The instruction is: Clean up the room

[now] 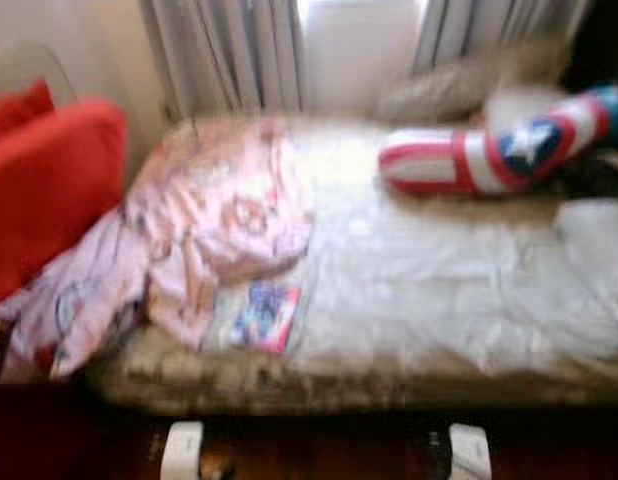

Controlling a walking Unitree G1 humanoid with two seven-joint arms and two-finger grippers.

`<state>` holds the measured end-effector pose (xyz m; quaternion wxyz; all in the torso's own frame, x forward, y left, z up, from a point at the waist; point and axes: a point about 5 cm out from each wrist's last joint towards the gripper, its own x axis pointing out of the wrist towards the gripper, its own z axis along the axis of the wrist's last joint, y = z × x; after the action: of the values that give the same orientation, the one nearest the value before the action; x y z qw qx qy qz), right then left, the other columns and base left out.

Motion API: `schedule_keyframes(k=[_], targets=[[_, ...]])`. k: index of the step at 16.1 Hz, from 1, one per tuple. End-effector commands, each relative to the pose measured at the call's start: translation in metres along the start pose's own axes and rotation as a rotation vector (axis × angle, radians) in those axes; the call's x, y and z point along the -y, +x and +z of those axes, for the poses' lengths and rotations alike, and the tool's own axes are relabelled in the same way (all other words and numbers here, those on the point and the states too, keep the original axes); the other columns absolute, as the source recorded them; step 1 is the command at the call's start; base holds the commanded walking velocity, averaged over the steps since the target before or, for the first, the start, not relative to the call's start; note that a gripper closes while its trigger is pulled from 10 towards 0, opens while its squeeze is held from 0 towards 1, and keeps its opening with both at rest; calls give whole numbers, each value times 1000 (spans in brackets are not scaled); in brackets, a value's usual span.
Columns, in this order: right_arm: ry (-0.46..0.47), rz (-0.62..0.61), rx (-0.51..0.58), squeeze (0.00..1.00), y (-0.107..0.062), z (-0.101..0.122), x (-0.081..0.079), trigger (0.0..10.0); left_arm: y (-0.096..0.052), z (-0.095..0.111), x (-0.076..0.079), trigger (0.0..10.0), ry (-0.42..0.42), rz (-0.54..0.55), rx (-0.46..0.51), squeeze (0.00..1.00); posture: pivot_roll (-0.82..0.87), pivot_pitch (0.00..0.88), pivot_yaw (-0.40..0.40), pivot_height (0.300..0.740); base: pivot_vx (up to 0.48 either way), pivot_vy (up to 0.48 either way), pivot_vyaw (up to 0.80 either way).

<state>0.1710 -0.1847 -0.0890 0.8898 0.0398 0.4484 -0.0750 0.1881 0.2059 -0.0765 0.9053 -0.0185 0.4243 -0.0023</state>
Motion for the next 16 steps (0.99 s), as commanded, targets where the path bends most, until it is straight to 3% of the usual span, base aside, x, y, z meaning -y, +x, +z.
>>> schedule_keyframes(k=[1,11,16], targets=[[-7,28,8,0,1,4,-9,10000,-2,-3,-10,10000,12,25,-18,0,36,0,-16,740,0,446,0],[-23,36,-10,0,0,-2,-11,10000,-3,-6,-9,10000,6,31,-25,0,44,0,-18,740,0,438,0],[-34,36,-14,0,0,-4,-10,10000,-3,-7,-9,10000,-32,36,-7,0,45,0,-19,740,0,0,0]])
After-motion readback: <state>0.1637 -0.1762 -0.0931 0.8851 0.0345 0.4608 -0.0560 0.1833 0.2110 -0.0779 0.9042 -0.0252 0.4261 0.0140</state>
